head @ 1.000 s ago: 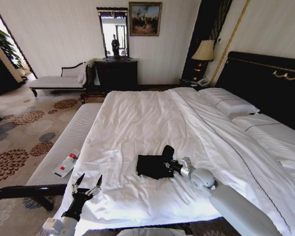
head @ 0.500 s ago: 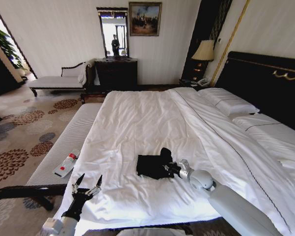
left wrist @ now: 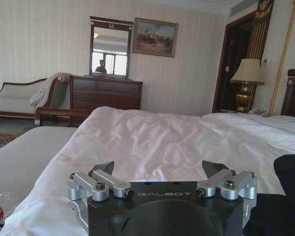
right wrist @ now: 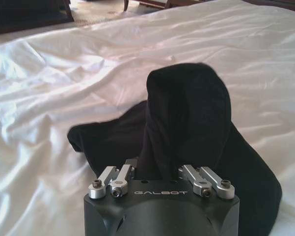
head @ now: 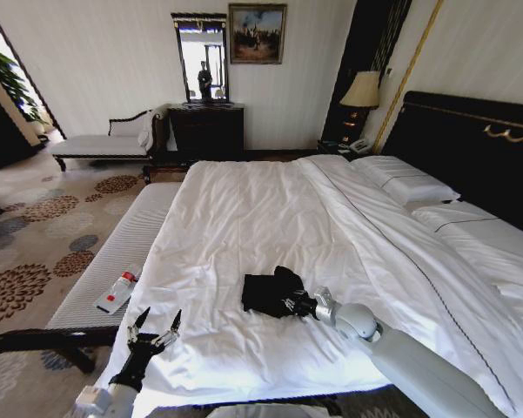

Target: Fold the clothes on the bed.

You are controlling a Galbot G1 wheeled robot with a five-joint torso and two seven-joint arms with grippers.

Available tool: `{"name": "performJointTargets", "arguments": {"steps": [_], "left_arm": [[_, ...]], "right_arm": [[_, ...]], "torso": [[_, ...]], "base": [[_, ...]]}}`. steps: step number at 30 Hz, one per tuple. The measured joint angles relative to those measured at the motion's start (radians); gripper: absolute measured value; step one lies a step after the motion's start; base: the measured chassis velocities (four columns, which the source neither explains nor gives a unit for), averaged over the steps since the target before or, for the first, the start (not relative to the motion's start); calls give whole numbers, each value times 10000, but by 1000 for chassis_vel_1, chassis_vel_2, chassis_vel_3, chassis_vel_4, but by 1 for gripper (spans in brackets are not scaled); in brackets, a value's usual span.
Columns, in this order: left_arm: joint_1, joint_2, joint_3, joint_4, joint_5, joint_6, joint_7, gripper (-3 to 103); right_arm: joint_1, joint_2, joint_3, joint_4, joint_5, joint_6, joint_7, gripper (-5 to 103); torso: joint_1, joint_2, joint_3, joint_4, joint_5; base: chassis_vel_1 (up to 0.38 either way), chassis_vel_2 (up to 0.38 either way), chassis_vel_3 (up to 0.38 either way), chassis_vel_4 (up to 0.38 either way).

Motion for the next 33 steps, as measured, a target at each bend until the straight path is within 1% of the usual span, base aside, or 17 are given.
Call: {"name": "performJointTargets", "arguments": {"steps": [2,3,6,10,12,13,16,17,19,20,22,23,25,28,31,32,33], "left_arm": [[0,0,0,0,0,-1,0,100],[0,1,0,0,0,0,0,100],[0,1,0,0,0,0,0,100],[1,0,0,0,0,0,0,100],[0,1,1,0,0,-1,0,100],[0,0,0,0,0,0,0,100],[0,0,0,0,0,-1,-1,100],[0,0,0,0,0,-1,-1,100],[0,1,1,1,0,0,0,100],[0,1,0,0,0,-1,0,100],[0,1,2,0,0,-1,1,100],[0,1,2,0,0,-1,1,100],[0,1,0,0,0,-2,-1,100],[0,1,0,0,0,-2,0,100],[0,1,2,0,0,-2,1,100],[0,1,-1,0,1,-2,1,100],[0,1,0,0,1,-2,1,100]], "right_arm": [[25,0,2,196,264,-1,61,36],[66,4,26,523,698,-52,158,46],[105,8,120,1036,1194,-148,265,51],[-133,60,853,1945,2012,-249,341,73],[-261,181,1166,2063,2228,-250,432,73],[-373,330,1452,2005,2250,-195,582,79],[-654,851,1858,1015,1198,477,1366,95],[-654,851,1858,1015,1198,477,1366,95],[-873,1184,1929,301,241,987,1605,98],[-987,1432,1923,-150,-424,1466,1649,100],[-1035,1904,1803,-974,-1510,2222,1726,100],[-1035,1904,1803,-974,-1510,2222,1726,100],[-900,2411,1627,-1778,-2326,2759,1882,100],[-447,3290,1446,-2945,-2979,3199,2296,100],[-246,3634,1378,-3357,-3251,3381,2427,100],[23,4137,1250,-3880,-3612,3608,2544,100],[143,4377,1180,-4097,-3812,3703,2572,100]], "torso": [[0,0,0,1,0],[0,0,0,1,-1],[0,1,0,2,-1],[0,2,-1,1,-4],[0,2,-1,0,-3],[0,3,-1,0,-3],[0,2,-1,1,-2],[0,2,-1,1,-2],[1,2,0,0,-2],[2,2,0,-2,2],[2,2,0,-2,0],[2,2,0,-2,0],[1,2,0,-1,1],[1,2,0,0,0],[2,2,0,1,-2],[2,1,1,3,-3],[3,1,1,1,-2]], "base": [[0,0,0,0],[0,0,0,0],[0,0,0,0],[0,0,0,0],[0,0,0,0],[0,0,0,0],[0,0,0,0],[0,0,0,0],[0,0,0,0],[0,0,0,0],[0,0,0,0],[0,0,0,0],[0,0,0,0],[0,0,0,0],[0,0,0,0],[0,0,0,0],[0,0,0,0]]}}
